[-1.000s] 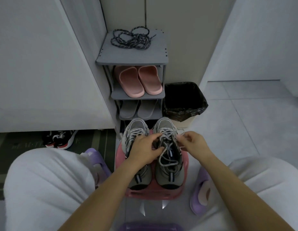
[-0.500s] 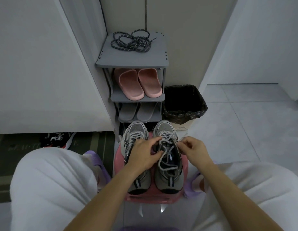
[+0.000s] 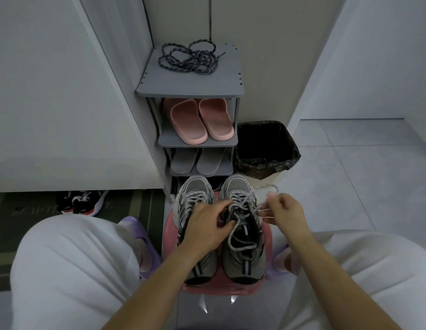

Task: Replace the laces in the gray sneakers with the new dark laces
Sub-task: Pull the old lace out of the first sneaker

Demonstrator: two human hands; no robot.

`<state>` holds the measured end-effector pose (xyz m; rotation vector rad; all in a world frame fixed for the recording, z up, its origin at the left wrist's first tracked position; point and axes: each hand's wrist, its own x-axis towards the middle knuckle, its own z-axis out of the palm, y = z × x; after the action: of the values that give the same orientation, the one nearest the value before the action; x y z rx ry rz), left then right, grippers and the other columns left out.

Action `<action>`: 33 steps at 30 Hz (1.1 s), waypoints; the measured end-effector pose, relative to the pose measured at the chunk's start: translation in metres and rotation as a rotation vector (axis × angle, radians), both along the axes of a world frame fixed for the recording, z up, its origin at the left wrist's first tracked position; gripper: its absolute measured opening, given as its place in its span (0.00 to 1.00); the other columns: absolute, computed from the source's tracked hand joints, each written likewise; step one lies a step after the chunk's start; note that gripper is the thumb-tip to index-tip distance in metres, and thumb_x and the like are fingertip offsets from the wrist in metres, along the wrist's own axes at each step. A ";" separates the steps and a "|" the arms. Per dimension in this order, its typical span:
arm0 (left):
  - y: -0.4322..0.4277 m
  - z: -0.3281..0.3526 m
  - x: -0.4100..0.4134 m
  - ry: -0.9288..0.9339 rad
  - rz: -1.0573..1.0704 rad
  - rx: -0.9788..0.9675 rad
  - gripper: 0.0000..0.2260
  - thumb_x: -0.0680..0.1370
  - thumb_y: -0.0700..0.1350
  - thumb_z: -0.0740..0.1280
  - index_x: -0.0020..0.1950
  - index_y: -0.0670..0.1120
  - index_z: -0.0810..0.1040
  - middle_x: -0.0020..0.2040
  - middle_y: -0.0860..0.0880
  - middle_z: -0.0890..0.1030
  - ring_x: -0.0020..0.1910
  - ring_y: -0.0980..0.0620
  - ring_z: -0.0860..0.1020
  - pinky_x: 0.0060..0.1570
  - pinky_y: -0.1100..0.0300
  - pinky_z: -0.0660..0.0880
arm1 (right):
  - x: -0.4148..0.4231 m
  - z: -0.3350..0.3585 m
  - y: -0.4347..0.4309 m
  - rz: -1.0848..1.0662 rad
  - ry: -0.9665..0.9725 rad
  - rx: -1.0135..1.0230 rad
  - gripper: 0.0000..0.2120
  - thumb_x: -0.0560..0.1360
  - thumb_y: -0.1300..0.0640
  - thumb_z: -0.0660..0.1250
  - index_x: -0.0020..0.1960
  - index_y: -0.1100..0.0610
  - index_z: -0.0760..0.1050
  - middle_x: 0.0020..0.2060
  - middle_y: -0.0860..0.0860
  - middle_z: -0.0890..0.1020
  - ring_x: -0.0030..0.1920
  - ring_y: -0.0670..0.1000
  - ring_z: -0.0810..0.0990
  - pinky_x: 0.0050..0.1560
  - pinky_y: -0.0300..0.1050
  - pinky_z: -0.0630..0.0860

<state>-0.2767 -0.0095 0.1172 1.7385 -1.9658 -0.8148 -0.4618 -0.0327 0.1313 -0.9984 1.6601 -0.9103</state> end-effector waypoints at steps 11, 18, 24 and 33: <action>0.002 0.003 0.000 -0.009 0.000 0.003 0.24 0.75 0.52 0.67 0.71 0.57 0.67 0.47 0.58 0.72 0.56 0.54 0.67 0.50 0.66 0.62 | 0.002 0.004 0.002 0.063 0.031 0.027 0.10 0.77 0.57 0.65 0.38 0.57 0.71 0.31 0.50 0.80 0.33 0.50 0.79 0.39 0.44 0.78; 0.002 0.001 0.000 -0.013 0.014 0.002 0.24 0.76 0.52 0.67 0.71 0.57 0.68 0.53 0.52 0.78 0.57 0.53 0.67 0.50 0.67 0.61 | 0.004 0.004 0.001 -0.109 -0.100 0.006 0.10 0.82 0.58 0.54 0.42 0.59 0.65 0.31 0.55 0.81 0.29 0.50 0.81 0.30 0.41 0.79; 0.002 0.001 0.002 0.034 0.003 -0.025 0.21 0.76 0.53 0.67 0.68 0.56 0.71 0.53 0.54 0.78 0.55 0.56 0.68 0.53 0.64 0.64 | -0.002 0.004 0.001 0.092 0.131 0.119 0.19 0.79 0.50 0.60 0.48 0.68 0.74 0.37 0.59 0.80 0.35 0.53 0.80 0.48 0.56 0.79; -0.011 0.014 -0.015 -0.009 0.151 0.020 0.08 0.76 0.52 0.67 0.49 0.50 0.81 0.46 0.55 0.82 0.48 0.55 0.79 0.64 0.48 0.68 | -0.001 0.002 0.019 0.452 0.428 0.093 0.17 0.67 0.54 0.75 0.52 0.50 0.72 0.47 0.50 0.79 0.46 0.51 0.80 0.48 0.46 0.77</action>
<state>-0.2916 -0.0209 0.1316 1.8780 -1.8120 -0.7778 -0.4633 -0.0137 0.1329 -1.4995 1.6936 -0.3287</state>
